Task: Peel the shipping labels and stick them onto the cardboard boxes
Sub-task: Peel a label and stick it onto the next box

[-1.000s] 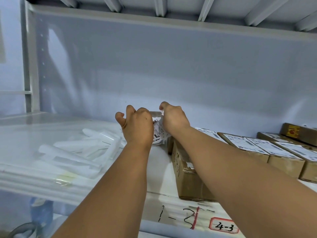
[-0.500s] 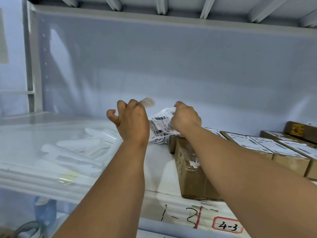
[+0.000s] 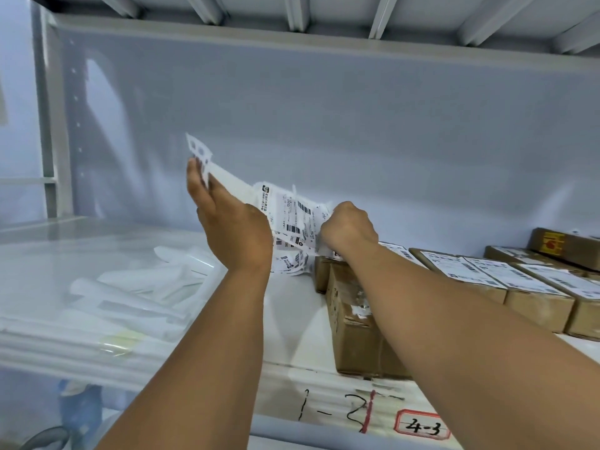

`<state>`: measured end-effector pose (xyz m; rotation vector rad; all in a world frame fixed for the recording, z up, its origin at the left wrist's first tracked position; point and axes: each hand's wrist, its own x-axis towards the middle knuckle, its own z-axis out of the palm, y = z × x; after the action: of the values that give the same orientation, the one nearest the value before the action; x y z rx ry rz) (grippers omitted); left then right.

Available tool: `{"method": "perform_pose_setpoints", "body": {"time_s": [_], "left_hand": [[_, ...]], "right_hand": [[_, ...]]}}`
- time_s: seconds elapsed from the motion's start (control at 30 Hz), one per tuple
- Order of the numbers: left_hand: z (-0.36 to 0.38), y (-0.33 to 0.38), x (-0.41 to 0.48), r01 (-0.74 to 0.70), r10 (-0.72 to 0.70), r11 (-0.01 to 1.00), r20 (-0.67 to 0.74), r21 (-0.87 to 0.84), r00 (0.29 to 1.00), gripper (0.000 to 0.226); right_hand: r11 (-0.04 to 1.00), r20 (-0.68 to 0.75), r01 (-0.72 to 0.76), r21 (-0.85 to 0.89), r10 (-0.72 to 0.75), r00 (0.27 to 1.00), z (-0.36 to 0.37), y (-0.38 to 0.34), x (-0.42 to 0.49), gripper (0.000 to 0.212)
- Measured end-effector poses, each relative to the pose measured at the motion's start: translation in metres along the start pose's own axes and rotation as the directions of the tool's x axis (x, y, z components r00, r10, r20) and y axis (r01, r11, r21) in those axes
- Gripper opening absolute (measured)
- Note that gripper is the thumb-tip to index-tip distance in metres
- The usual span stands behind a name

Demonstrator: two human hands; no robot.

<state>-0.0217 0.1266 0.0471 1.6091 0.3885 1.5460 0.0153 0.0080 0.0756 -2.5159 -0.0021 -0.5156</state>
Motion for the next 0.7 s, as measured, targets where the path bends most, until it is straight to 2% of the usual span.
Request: {"method": "perform_pose_setpoints", "body": {"time_s": [0.07,0.13,0.3,0.43,0.5,0.57,0.63,0.7], "left_hand": [[-0.001,-0.002,0.006,0.171,-0.172,0.982,-0.014,-0.076,0.985,0.069],[0.001,-0.009,0.012,0.277,-0.283,0.951,-0.025,-0.134,0.959,0.062],[0.001,-0.013,0.014,0.223,-0.234,0.963,-0.056,-0.153,0.971,0.057],[0.000,-0.017,0.020,0.218,-0.276,0.939,-0.204,-0.265,0.939,0.058],[0.000,-0.010,0.017,0.110,-0.171,0.963,-0.240,-0.248,0.956,0.062],[0.002,-0.005,0.010,-0.092,0.056,0.983,-0.215,-0.158,0.975,0.069],[0.007,-0.008,0.004,-0.299,0.297,0.954,-0.108,0.001,0.949,0.067],[0.014,-0.016,-0.001,-0.446,0.444,0.883,0.047,0.144,0.895,0.062]], "right_hand": [[1.000,-0.007,-0.005,-0.004,0.005,1.000,0.001,-0.001,0.000,0.028],[1.000,-0.022,0.004,-0.006,-0.004,1.000,0.001,-0.002,-0.001,0.028],[1.000,-0.053,-0.008,-0.008,0.008,0.999,0.001,0.000,0.003,0.029],[0.998,-0.035,-0.049,0.049,0.050,0.998,-0.001,0.011,0.008,0.040],[0.992,-0.018,-0.040,0.116,0.042,0.999,0.000,0.013,0.009,0.041],[0.986,-0.026,-0.017,0.167,0.022,0.999,0.002,0.012,0.008,0.039],[0.976,-0.033,0.022,0.215,-0.015,0.999,0.003,0.008,0.008,0.040],[0.959,-0.038,0.071,0.275,-0.063,0.997,0.003,0.002,0.007,0.038]]}}
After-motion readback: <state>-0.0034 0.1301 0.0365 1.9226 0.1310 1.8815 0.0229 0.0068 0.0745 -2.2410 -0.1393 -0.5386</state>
